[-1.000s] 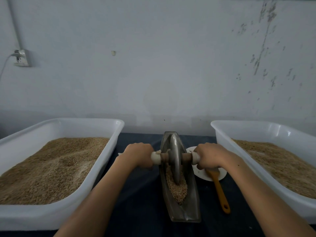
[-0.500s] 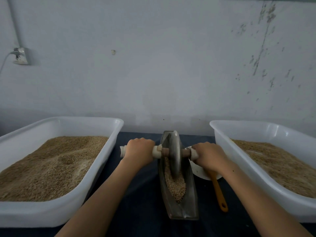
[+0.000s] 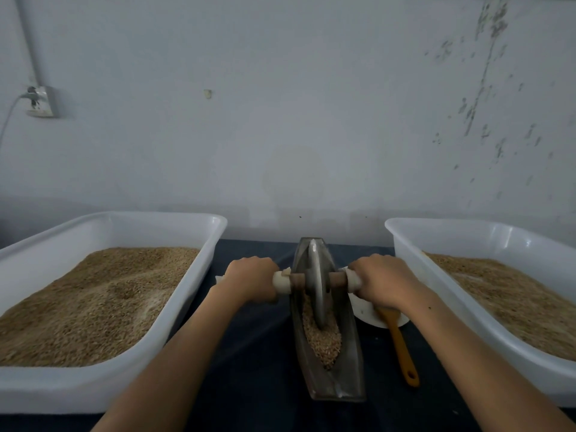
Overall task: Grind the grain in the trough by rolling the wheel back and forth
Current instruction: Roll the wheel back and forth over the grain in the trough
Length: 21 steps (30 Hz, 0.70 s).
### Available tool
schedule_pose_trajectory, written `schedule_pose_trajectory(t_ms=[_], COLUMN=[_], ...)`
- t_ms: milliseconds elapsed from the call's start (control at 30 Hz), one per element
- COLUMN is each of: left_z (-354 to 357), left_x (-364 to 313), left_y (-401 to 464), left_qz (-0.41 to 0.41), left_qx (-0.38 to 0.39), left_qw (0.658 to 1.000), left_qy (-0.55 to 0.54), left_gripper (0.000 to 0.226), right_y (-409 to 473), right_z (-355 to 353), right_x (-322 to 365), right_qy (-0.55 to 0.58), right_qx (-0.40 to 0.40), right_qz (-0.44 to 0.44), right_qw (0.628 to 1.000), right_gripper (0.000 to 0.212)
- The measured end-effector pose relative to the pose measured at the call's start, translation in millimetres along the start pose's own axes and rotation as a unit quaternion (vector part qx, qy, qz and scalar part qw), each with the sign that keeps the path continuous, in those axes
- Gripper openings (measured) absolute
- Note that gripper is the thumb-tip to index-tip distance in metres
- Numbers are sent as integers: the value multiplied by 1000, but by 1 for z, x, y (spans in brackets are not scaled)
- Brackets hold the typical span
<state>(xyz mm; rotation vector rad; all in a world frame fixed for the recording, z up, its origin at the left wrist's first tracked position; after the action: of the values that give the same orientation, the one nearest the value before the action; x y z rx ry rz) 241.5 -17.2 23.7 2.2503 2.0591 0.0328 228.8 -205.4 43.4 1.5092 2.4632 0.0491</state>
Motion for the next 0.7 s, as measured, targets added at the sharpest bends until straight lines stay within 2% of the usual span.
schedule_pose_trajectory(t_ms=[100, 233, 333, 400, 500, 600, 700], left_z=[-3, -7, -4, -1, 1, 1, 0], left_x=[1, 0, 1, 0, -2, -6, -6], left_y=[0, 0, 3, 2, 0, -1, -1], left_qz=[-4, -1, -2, -2, -1, 5, 6], left_qx=[-39, -92, -56, -14, 43, 61, 50], left_qw=[999, 996, 998, 1000, 999, 998, 999], left_qy=[-13, -6, -5, 10, 20, 22, 21], left_gripper=[19, 15, 19, 24, 31, 36, 34], right_y=[2, 2, 3, 2, -2, -5, -4], right_z=[-7, -4, -1, 4, 14, 18, 18], right_x=[1, -2, -4, -4, -5, -6, -6], right_qy=[-30, -23, -14, 13, 59, 95, 90], right_qx=[-74, -86, -46, 21, 123, 149, 140], right_qz=[1, 9, 6, 3, 3, 4, 6], right_qw=[997, 996, 999, 1000, 991, 984, 986], right_gripper=[11, 16, 13, 7, 14, 18, 16])
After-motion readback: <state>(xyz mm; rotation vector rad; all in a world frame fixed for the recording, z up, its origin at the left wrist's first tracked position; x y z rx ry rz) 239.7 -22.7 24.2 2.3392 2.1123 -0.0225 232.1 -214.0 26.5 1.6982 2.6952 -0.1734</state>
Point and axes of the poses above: each hand's wrist, its own y-axis towards the middle knuckle, its own z-axis out of the palm, x = y × z, the point moved 9 cm from there along y, towards the middle knuckle, and after that the axes turned 11 degrees about -z, right-handed, at the moved point
